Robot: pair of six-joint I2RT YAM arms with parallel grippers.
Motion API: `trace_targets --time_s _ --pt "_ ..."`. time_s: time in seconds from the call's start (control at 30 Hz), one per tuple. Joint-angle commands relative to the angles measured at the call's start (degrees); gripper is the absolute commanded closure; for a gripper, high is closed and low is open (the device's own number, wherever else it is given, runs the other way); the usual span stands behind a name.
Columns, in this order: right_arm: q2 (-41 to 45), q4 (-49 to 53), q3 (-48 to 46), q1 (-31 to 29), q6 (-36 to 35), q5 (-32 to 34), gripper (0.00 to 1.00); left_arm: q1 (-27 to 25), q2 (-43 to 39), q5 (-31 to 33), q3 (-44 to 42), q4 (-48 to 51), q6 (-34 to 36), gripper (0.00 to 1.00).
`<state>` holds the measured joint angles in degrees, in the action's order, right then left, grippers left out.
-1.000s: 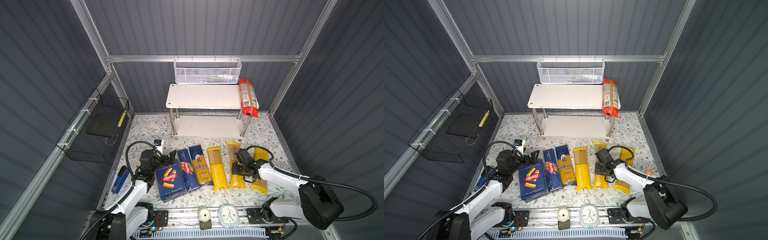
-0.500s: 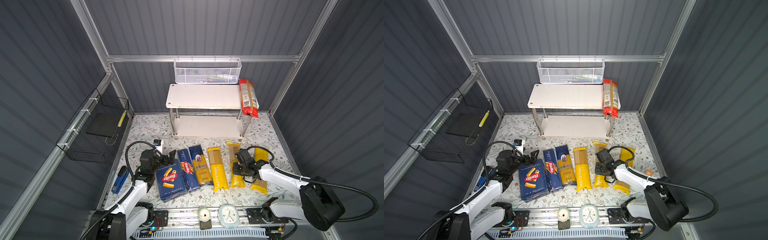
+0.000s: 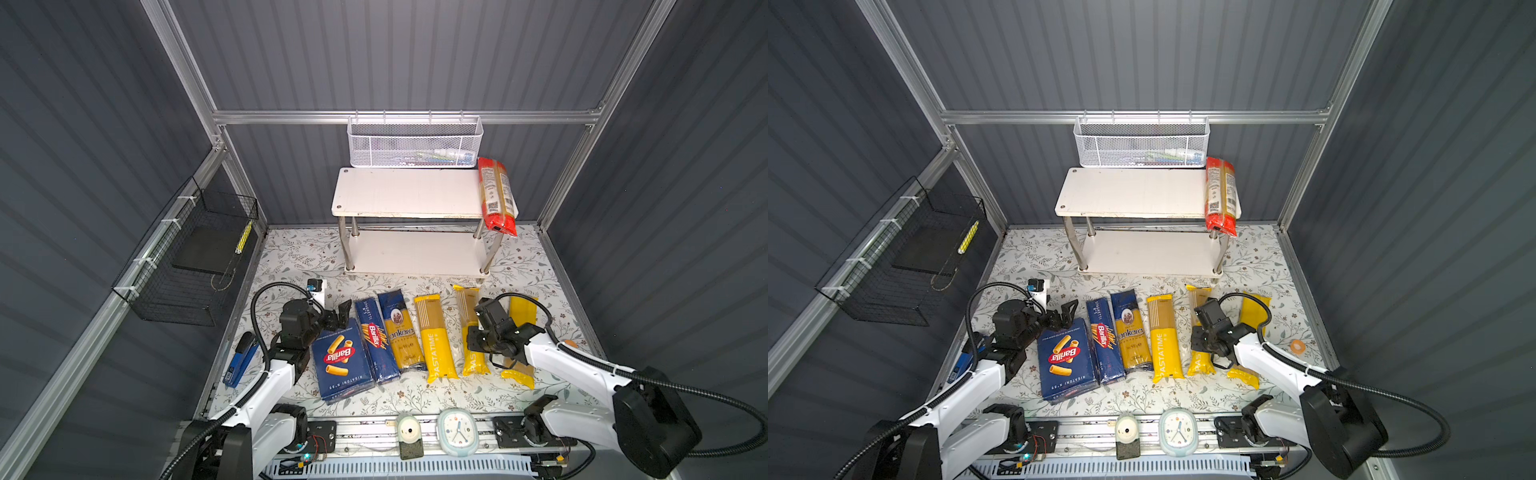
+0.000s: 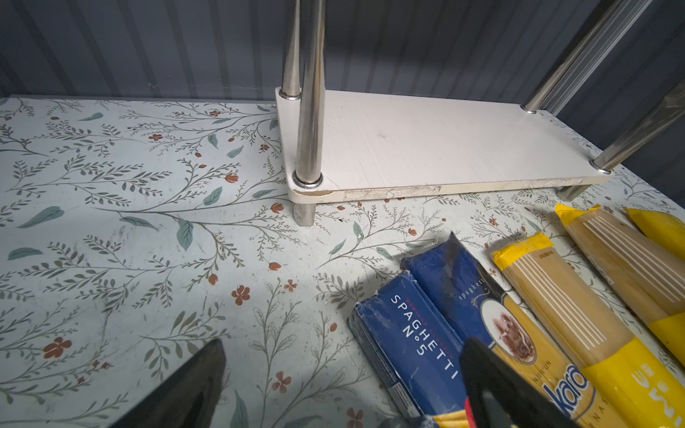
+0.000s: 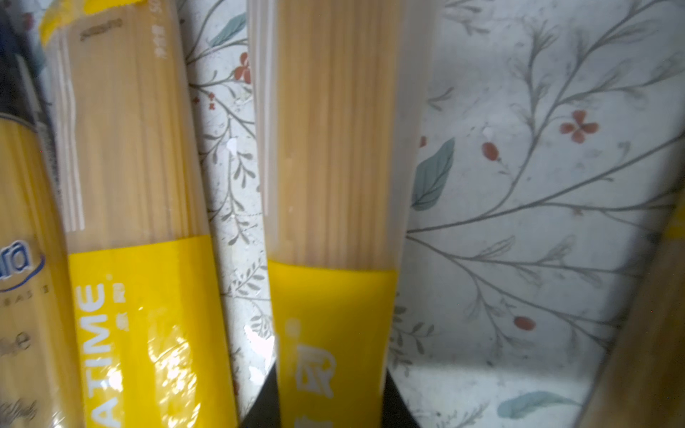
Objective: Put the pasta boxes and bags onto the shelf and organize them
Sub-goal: 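Close the right gripper on the yellow end of the spaghetti bag, then lift the yellow spaghetti bag upright with the right gripper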
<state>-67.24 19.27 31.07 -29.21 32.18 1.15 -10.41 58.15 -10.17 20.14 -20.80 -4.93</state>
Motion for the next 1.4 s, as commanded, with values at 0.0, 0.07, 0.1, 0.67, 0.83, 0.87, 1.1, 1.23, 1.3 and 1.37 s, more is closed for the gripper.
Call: trace_targets --time_s 0.0,0.07,0.1,0.67,0.83,0.87,1.1,1.23,1.3,1.37 --pt "5.4 -4.8 1.6 -0.6 -2.2 -3.9 0.93 0.0 -0.1 0.5 0.2 -0.5 0.0 0.00" --pt "6.9 -3.7 2.5 -0.7 -2.9 -3.2 0.96 0.0 -0.1 0.4 0.2 -0.5 0.1 0.00" --pt "7.6 -3.2 3.0 -0.7 -3.3 -2.9 0.96 0.0 -0.1 0.5 0.2 -0.6 0.1 0.01" --pt "13.6 2.7 17.5 -6.3 -7.6 -5.3 0.96 0.0 -0.7 -0.1 -0.2 -0.8 0.3 0.00" --pt "12.5 2.6 22.5 -9.4 -8.8 -5.5 0.96 0.0 -0.2 -0.1 0.2 -0.6 0.3 0.01" --pt "12.2 2.5 23.4 -10.0 -9.1 -5.4 0.96 0.0 -0.2 -0.1 0.2 -0.6 0.3 0.01" --pt "9.1 2.7 29.8 -11.9 -10.2 -3.9 0.97 0.0 -0.8 -0.2 -0.3 -0.9 0.3 0.01" --pt "7.8 2.7 32.5 -12.0 -11.4 -3.8 0.98 0.0 -1.1 -0.2 -0.4 -0.9 0.3 0.00" --pt "7.5 2.7 34.2 -12.1 -11.5 -3.7 0.99 0.0 -1.2 -0.1 -0.5 -0.9 0.3 0.00" --pt "7.2 2.7 35.9 -12.0 -11.0 -2.5 0.99 0.0 -1.0 -0.1 -0.4 -0.9 0.3 0.00"
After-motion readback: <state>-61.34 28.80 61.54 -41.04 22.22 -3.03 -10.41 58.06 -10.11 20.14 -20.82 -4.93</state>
